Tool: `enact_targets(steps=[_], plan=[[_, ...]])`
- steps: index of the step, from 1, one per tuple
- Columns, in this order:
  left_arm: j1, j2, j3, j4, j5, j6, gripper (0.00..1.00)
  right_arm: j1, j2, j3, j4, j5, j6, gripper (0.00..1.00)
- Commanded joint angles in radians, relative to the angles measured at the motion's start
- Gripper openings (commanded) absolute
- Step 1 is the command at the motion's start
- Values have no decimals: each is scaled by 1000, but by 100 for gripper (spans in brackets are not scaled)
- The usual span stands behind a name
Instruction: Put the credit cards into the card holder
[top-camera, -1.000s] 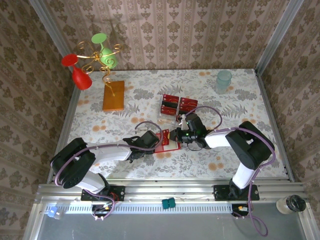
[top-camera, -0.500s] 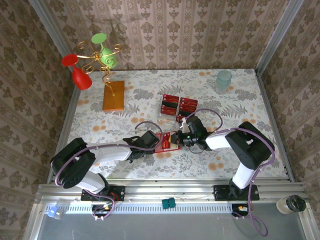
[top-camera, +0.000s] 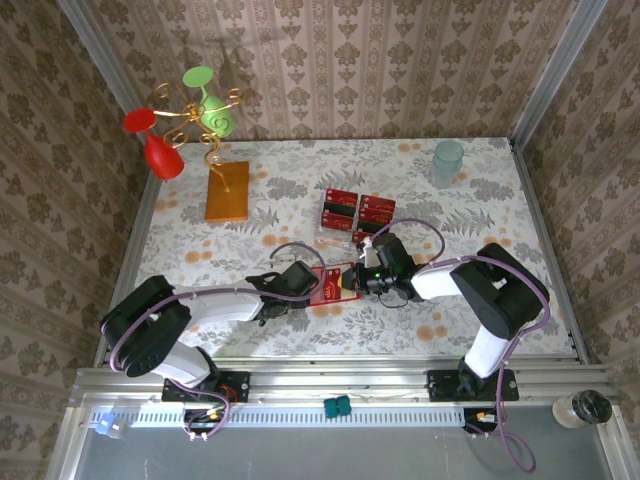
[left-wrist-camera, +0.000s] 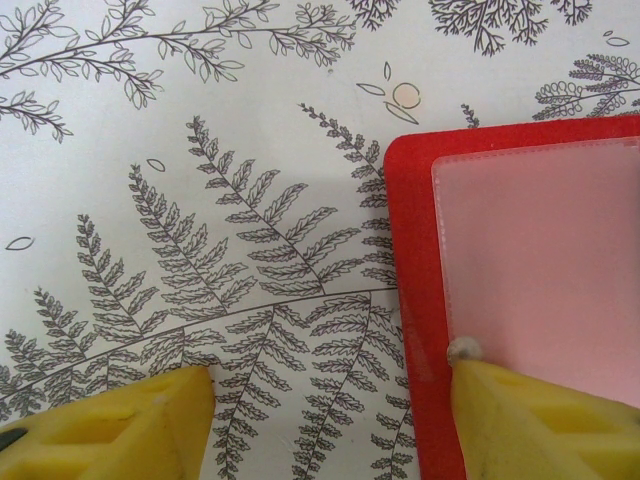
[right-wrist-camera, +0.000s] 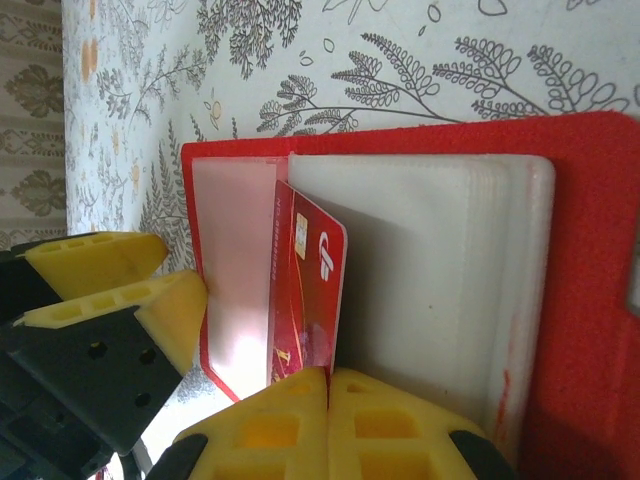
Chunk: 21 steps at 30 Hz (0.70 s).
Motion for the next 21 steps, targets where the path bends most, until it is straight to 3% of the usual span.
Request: enact_targets(steps=[1,14,18,21], plan=[[-1,14,-2,-65,-17,-2,65,2,30,21,-73,-40,-31,0],[-4,19,1,-57,-17,-2,65,26,96,149,-218,-82,-85,0],[-5,20,1,-53,-14,-3,65,21,46,199,-367,-72,-166,31],[-5,20,-2,-50,-14,-3,65,-3,-21,225,-490,-23,-230,37]])
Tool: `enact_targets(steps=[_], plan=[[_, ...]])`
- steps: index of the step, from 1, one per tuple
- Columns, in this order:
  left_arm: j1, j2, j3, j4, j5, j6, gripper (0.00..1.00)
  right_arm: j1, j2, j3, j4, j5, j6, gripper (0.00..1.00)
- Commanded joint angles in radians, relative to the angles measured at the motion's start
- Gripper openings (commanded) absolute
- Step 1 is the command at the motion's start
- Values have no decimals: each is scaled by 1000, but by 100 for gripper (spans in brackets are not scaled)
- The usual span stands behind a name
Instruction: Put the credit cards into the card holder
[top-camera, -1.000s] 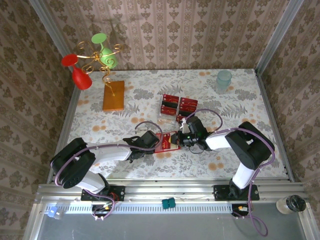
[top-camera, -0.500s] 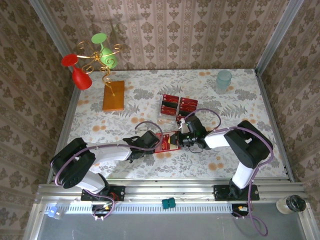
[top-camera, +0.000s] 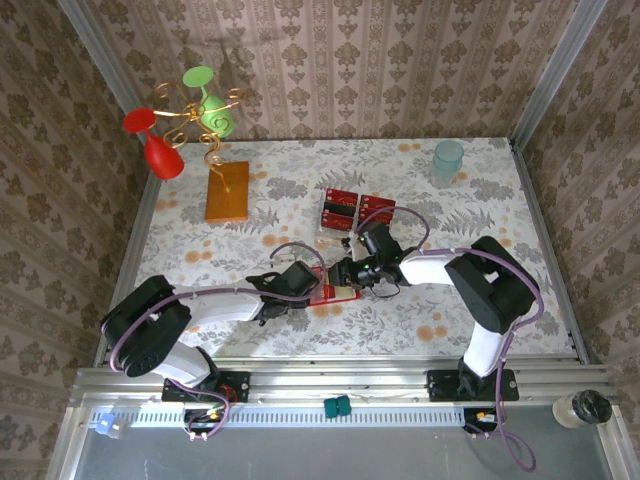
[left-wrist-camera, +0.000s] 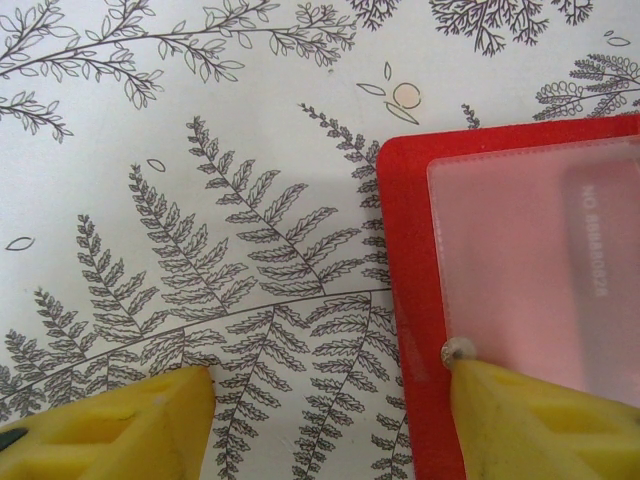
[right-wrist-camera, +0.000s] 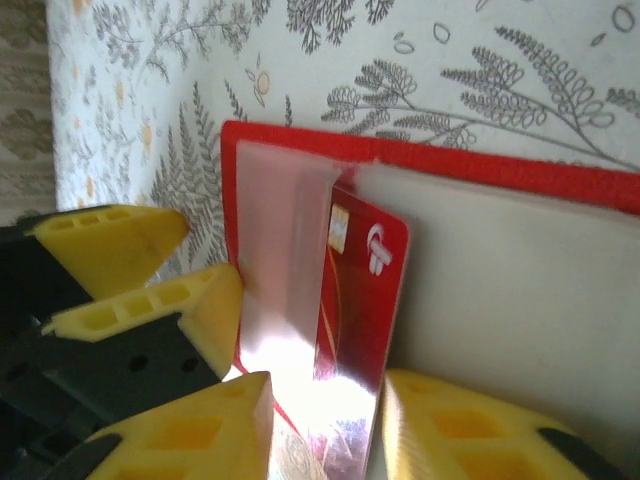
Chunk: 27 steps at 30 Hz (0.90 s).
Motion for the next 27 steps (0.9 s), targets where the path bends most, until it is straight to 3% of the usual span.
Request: enact_targets(steps=[1,2,5,7,27], plan=[[-5,19,-3,-50,-13,-2,65,-26,-74,31,-223,51,-105,37],[-4,19,-3,-48,-13,-1,65,-30,-83,41,-250,68,-115,36],[-5,16,-3,-46,-14,1,65,-29,-73,77,-301,90,-140,8],[-4,14,-6,-47,-16,1,65,-20,-53,93,-297,86,-137,3],[-4,5,-11,-33,-16,11,65,121,139,227,-306,180,-79,0]])
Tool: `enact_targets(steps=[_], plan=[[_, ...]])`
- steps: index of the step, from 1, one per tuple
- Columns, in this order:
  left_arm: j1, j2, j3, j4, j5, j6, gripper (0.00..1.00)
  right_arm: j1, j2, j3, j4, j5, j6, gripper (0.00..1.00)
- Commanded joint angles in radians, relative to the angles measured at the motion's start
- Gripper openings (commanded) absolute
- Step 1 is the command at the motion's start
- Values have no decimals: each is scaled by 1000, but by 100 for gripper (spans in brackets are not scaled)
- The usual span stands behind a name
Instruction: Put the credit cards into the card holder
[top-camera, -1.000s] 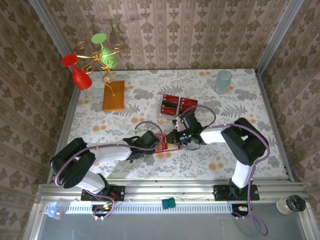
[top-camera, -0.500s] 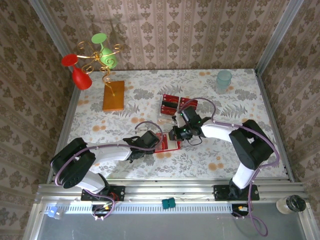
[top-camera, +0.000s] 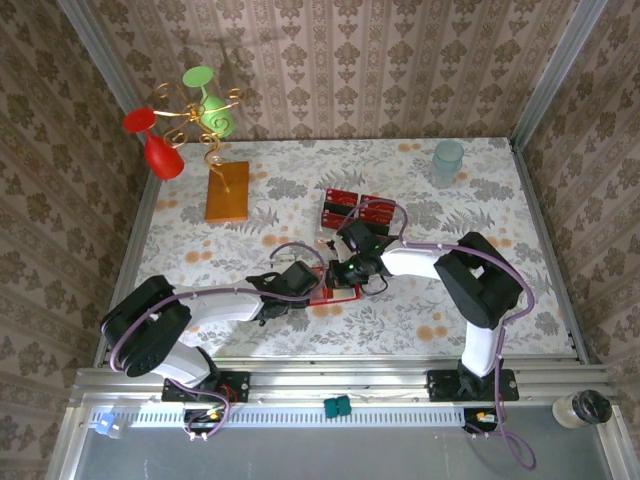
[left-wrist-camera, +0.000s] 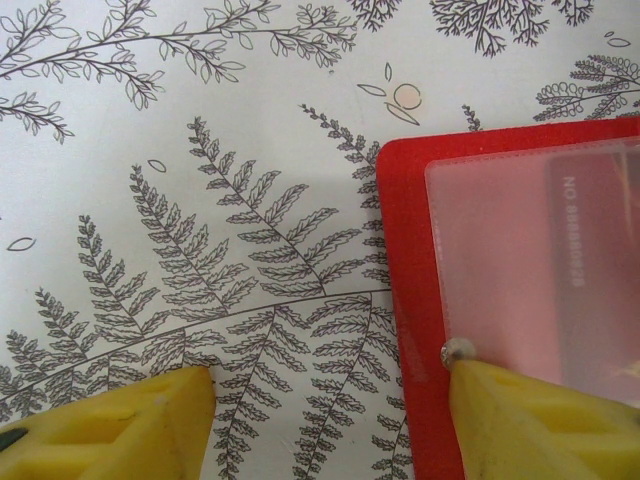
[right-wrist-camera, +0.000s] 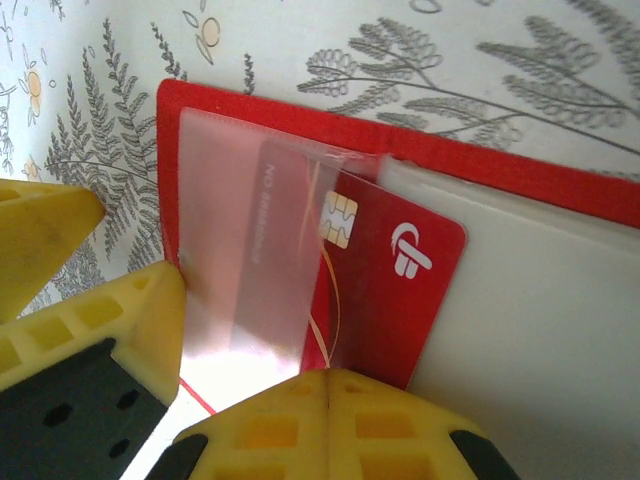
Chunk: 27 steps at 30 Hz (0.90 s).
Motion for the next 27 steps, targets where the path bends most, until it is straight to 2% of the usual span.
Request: enact_targets(steps=[1,6,15,27], plan=[[-5,4,-10,-34,-14,10,65,31,47,27,-23,36,24,0],[-4,0,-8,-35,-15,13,65,44,56,46,-15,26,44,0],[35,-49,-38,-42,-19,20,65,-22,-66,36,-71,61,24,0],[50,-16,-33,-28,-7,24,65,-10,11,85,-71,61,24,0]])
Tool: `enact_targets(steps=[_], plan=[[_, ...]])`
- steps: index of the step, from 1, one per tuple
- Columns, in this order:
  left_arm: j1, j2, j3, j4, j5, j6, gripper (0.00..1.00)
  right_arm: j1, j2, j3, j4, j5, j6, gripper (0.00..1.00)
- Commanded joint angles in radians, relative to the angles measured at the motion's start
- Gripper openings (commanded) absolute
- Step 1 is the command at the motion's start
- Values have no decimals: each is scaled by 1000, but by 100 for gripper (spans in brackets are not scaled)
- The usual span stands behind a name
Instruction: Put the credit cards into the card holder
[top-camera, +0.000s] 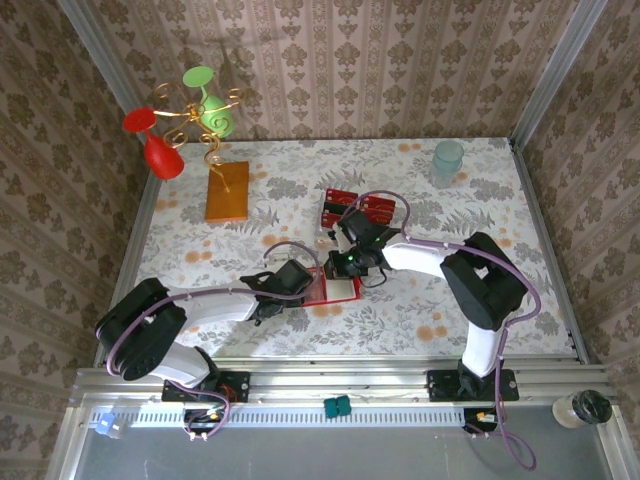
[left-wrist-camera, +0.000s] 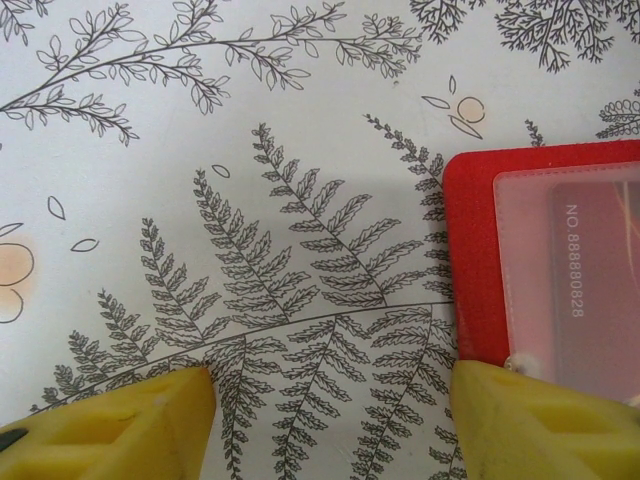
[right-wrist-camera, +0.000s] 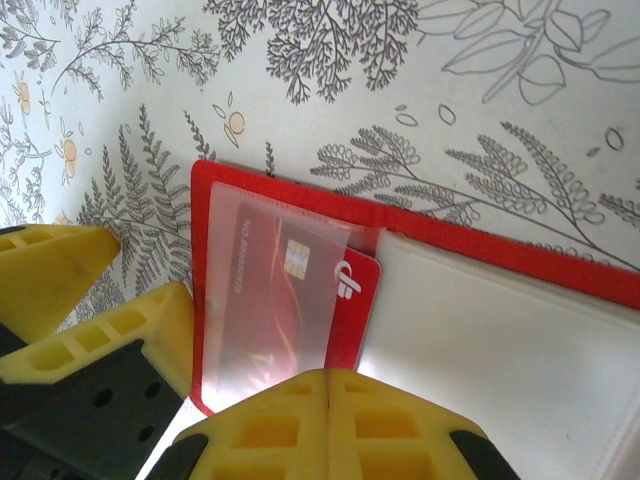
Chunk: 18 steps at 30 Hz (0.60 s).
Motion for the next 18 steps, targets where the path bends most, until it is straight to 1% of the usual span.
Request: enact_targets(steps=[1,10,18], plan=[[12,14,-6,-25,-8,19,65,12,38,28,-18,13,3,0],[21,25,-1,-18,-5,27,65,23,87,42,-7,14,10,0],[22,28,-1,-11,-1,28,65,47,117,81,-31,14,5,0]])
